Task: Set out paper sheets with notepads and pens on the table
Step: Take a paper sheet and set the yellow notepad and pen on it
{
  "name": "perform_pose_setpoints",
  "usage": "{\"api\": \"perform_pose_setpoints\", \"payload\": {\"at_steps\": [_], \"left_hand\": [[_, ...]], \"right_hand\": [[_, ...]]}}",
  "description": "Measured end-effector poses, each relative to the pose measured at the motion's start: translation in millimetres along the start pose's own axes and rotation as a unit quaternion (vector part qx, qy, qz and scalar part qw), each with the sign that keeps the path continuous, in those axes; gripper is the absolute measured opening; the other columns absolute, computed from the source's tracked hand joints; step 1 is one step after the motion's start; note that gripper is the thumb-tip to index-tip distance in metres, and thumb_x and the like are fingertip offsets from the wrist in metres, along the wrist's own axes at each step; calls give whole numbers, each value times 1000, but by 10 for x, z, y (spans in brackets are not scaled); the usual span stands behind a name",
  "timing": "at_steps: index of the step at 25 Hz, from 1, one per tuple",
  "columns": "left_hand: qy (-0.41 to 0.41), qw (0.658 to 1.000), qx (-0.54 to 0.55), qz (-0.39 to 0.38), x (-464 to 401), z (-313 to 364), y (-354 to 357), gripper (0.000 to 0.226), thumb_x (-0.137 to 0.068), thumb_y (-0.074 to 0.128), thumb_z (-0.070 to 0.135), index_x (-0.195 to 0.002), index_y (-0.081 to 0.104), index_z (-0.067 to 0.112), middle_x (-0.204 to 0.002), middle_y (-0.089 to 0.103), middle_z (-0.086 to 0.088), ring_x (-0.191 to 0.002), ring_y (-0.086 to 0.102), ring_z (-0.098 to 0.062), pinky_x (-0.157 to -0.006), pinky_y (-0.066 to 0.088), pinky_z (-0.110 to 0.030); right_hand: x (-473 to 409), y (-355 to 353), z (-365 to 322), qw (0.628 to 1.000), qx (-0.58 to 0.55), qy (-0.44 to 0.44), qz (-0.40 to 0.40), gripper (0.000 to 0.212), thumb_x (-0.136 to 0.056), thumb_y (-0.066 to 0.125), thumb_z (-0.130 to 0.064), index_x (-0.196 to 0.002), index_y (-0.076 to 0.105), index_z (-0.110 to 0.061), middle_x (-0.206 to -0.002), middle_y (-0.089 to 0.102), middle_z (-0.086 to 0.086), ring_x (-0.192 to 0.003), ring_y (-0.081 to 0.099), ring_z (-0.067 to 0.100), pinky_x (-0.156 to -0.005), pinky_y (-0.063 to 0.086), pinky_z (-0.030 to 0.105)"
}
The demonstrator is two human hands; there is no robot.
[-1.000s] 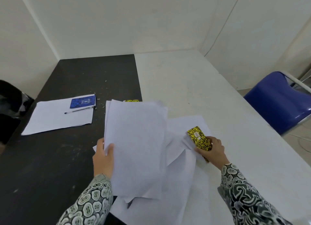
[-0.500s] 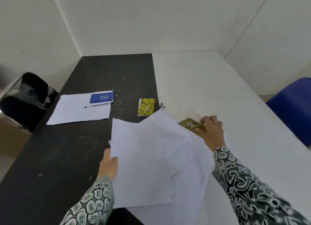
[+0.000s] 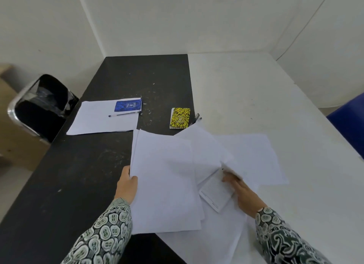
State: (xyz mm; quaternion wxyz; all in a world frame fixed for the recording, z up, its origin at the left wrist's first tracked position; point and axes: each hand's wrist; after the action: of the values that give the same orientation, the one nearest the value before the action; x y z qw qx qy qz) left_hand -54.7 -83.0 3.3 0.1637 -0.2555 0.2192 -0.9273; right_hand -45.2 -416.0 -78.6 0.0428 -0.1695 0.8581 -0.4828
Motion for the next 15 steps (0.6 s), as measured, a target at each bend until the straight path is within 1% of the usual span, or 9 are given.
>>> {"api": "perform_pose_setpoints", "payload": {"at_steps": [2,4,5,7,8,10,12,13,15], "left_hand": [[13,1000,-3,-3,-19,4,21,41,-89,34,-1,-129,40,9,-107,53,-9,-88,47,-25,-78,34,-32],[32,999,1,-1,-27,46,36,43,-88,34,-3,-128,40,10,-104,53,-8,-84,49,-25,-75,36,-30],[46,999,10,0,-33,71,36,43,-87,34,-4,-127,41,10,-104,52,-7,-79,51,-21,-69,37,-28],[86,996,40,3,-42,121,37,43,-87,34,-6,-126,42,11,-106,53,-6,-75,51,-8,-61,38,-23],[105,993,60,4,-49,141,34,43,-88,35,-6,-125,43,12,-108,55,-6,-78,52,-4,-62,39,-20],[143,984,110,11,-47,210,17,39,-89,36,-5,-120,45,16,-108,58,-5,-82,55,-4,-65,44,-19],[185,971,152,22,-29,307,2,34,-91,37,-4,-114,46,20,-99,60,1,-80,59,0,-66,50,-16],[205,964,168,29,-8,366,-10,32,-92,37,-3,-112,46,20,-97,60,5,-80,59,1,-68,50,-16],[233,951,200,41,27,491,-26,28,-94,37,0,-114,46,18,-98,61,5,-86,60,-8,-77,50,-26]], "right_hand": [[-6,-72,24,979,-191,74,24,75,-72,29,21,-129,31,-26,-127,50,-3,-121,48,11,-106,31,20],[-53,-130,4,901,-374,186,115,64,-79,34,20,-129,32,-20,-101,63,5,-91,63,7,-86,47,15],[-125,-167,-23,867,-404,253,145,53,-84,39,13,-130,36,-14,-96,64,8,-88,63,12,-82,49,18],[-276,-190,-84,868,-269,383,167,41,-90,48,-7,-130,44,-12,-110,61,12,-106,55,27,-95,43,36],[-329,-232,-181,891,-191,378,162,41,-90,51,-16,-130,45,-14,-120,57,11,-115,48,31,-100,37,42],[-455,-329,-473,927,-257,244,122,49,-89,55,-23,-135,37,-17,-125,50,5,-123,41,25,-105,32,40],[-568,-478,-831,891,-427,147,42,52,-89,55,-19,-137,34,-17,-123,51,-3,-117,47,17,-101,37,34],[-621,-557,-1002,862,-493,113,33,45,-90,54,-16,-133,40,-17,-119,58,-3,-111,54,16,-97,42,36],[-705,-706,-1292,833,-540,72,100,23,-90,52,-10,-110,59,-19,-99,68,-2,-92,63,14,-84,52,32]]}}
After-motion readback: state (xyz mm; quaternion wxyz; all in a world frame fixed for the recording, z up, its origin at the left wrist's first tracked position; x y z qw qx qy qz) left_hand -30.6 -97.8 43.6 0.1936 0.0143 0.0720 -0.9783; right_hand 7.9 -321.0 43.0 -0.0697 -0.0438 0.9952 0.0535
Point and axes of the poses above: each hand's wrist, its own x-axis away from the middle knuckle, its own y-axis out of the palm, z = x × y
